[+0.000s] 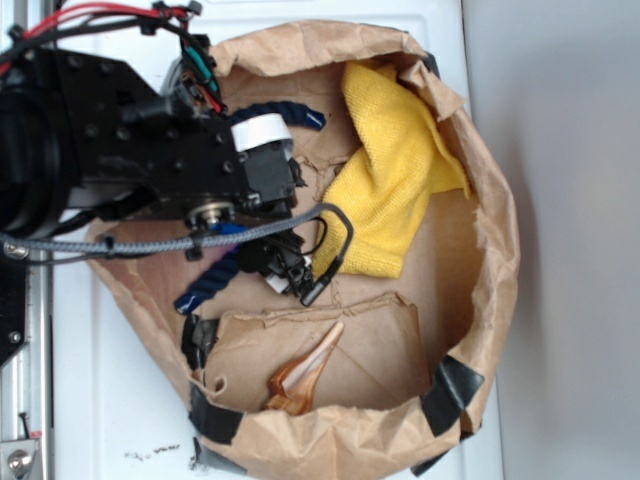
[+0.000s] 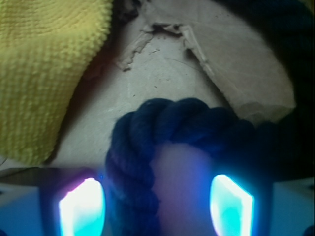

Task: Grab the blue rope.

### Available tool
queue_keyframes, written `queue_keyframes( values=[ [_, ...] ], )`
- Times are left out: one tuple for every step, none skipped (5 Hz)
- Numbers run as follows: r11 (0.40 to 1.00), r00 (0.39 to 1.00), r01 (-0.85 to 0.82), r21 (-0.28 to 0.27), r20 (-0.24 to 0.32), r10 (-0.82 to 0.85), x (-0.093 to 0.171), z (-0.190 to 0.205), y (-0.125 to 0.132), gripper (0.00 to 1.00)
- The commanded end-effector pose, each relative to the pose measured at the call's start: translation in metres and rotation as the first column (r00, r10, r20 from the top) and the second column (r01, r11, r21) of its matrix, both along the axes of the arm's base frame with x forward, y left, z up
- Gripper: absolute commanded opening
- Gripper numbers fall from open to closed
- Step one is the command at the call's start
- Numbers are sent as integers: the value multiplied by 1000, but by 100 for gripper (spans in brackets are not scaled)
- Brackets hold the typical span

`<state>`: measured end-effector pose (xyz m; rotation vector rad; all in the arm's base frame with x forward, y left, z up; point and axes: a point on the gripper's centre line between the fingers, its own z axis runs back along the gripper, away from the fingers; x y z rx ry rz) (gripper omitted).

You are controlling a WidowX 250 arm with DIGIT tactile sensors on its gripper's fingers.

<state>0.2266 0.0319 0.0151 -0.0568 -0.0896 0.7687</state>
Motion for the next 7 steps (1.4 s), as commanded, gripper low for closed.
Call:
queue_keyframes(
  values=[
    [998, 995, -62, 14, 74, 61, 7, 4, 12, 0],
    [997, 994, -75, 10, 77, 74, 8, 4, 14, 0],
    [996, 993, -88, 0, 80, 88, 7, 5, 17, 0],
    [997, 993, -78, -11, 87, 78, 9, 12, 17, 0],
    [998, 992, -59, -24, 114, 62, 11, 62, 4, 0],
    [994, 991, -56, -98, 118, 67, 14, 112, 5, 0],
    [993, 990, -23, -113, 138, 39, 13, 142, 6, 0]
  ],
)
